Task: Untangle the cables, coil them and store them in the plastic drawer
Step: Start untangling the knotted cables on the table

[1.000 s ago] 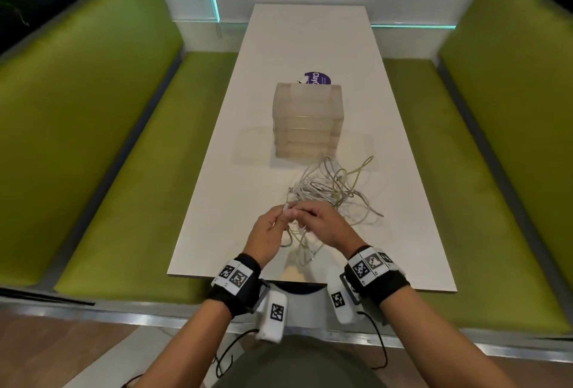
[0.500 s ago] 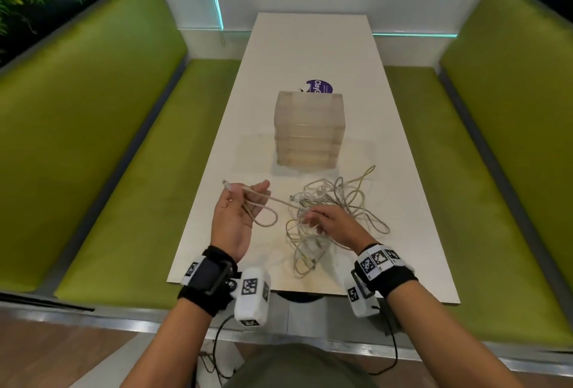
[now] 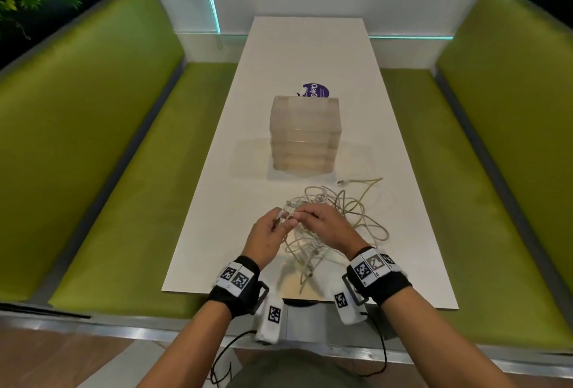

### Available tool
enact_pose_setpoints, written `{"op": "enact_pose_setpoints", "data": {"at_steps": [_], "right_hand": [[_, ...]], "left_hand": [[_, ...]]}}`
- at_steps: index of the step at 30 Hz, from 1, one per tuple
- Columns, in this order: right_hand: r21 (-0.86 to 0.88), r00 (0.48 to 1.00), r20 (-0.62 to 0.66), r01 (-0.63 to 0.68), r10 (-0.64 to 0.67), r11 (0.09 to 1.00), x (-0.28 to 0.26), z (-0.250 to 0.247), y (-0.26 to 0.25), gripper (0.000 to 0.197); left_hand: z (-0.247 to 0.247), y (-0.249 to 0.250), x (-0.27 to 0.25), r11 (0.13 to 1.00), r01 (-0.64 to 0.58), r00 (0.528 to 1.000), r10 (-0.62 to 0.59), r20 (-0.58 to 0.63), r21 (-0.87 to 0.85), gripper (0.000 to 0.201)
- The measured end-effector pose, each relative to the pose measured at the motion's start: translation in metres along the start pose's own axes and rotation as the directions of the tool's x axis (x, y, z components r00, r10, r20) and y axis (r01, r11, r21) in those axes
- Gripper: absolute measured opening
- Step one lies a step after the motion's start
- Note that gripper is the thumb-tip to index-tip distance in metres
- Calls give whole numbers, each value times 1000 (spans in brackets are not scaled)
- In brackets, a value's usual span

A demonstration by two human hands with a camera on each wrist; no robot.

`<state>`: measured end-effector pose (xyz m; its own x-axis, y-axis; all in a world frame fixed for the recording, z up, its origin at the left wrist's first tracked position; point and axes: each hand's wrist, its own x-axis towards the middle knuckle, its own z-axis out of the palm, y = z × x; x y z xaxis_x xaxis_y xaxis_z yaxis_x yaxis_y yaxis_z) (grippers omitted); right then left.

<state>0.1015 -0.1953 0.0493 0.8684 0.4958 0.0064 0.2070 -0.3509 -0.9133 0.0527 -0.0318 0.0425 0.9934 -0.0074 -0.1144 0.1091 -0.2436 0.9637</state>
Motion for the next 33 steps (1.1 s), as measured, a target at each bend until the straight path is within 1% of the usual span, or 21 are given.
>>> {"op": "enact_pose_setpoints", "data": {"at_steps": [3,5,8,10,12,13,14,15,16,17,18,19,20,21,22,24,25,26,28,31,33], "right_hand": [[41,1000,17,-3,2,999,1,-1,2,22],[9,999,30,-36,36,999,2,-3,7,22],[-16,996,-11,-92,92,996,6,-9,18,24],[-9,995,-20,-100,100,995,8,-11,21,22],[-16,994,-24,-103,102,995,12,-12,21,19],[-18,994,-30,-109,108,994,13,-11,21,17],[-18,994,-33,-109,108,994,14,-11,21,15],[-17,994,-34,-105,104,994,15,-11,21,14],[-13,995,-35,-96,96,995,16,-10,21,14],[-2,995,-40,-91,91,996,16,-9,20,13],[10,995,-47,-87,87,996,16,-9,20,13],[15,996,-50,-78,79,997,15,-9,19,14],[8,997,-45,-60,60,998,15,-9,17,15],[-7,999,-33,-39,39,999,15,-9,15,16],[-24,1000,-19,-13,13,1000,15,-9,13,15],[-41,1000,-2,16,-16,999,15,-7,11,16],[-34,1000,2,23,-23,999,14,-6,11,17],[-20,1000,3,29,-29,999,13,-6,12,19],[-5,1000,4,29,-29,1000,10,-8,13,20],[-69,999,17,-29,30,997,11,-13,17,16],[-60,997,-16,-72,71,996,13,-17,23,18]], "left_hand": [[3,2,2,996,-9,999,5,-50,-83,23],[-1,4,3,988,-25,993,7,-117,-151,22],[-14,13,5,937,-69,975,-9,-221,-342,20],[-25,22,5,834,-56,973,-77,-217,-548,18],[-36,28,3,657,-6,982,-139,-129,-754,21],[-40,31,1,571,28,985,-157,-76,-821,23],[-43,33,0,516,59,984,-173,-37,-855,24],[-45,34,-1,494,84,982,-189,-12,-866,25],[-46,35,-1,530,94,979,-202,-18,-843,27],[-44,34,0,635,85,977,-204,-60,-768,27],[-41,32,1,781,70,976,-182,-118,-621,24],[-37,30,3,905,62,978,-138,-154,-420,17],[-33,28,5,975,57,986,-89,-144,-213,13],[-27,25,7,998,49,995,-51,-91,-28,18],[-22,21,9,993,43,999,-41,-19,107,20],[-12,19,13,965,19,993,-48,107,261,19],[-8,17,14,953,-5,988,-41,146,303,25],[-6,16,15,950,-15,986,-38,165,311,29],[-9,21,14,974,-8,989,-25,143,225,32],[-20,33,10,1000,19,999,-20,31,16,38],[-30,43,7,986,6,997,-18,-72,-167,40]]}}
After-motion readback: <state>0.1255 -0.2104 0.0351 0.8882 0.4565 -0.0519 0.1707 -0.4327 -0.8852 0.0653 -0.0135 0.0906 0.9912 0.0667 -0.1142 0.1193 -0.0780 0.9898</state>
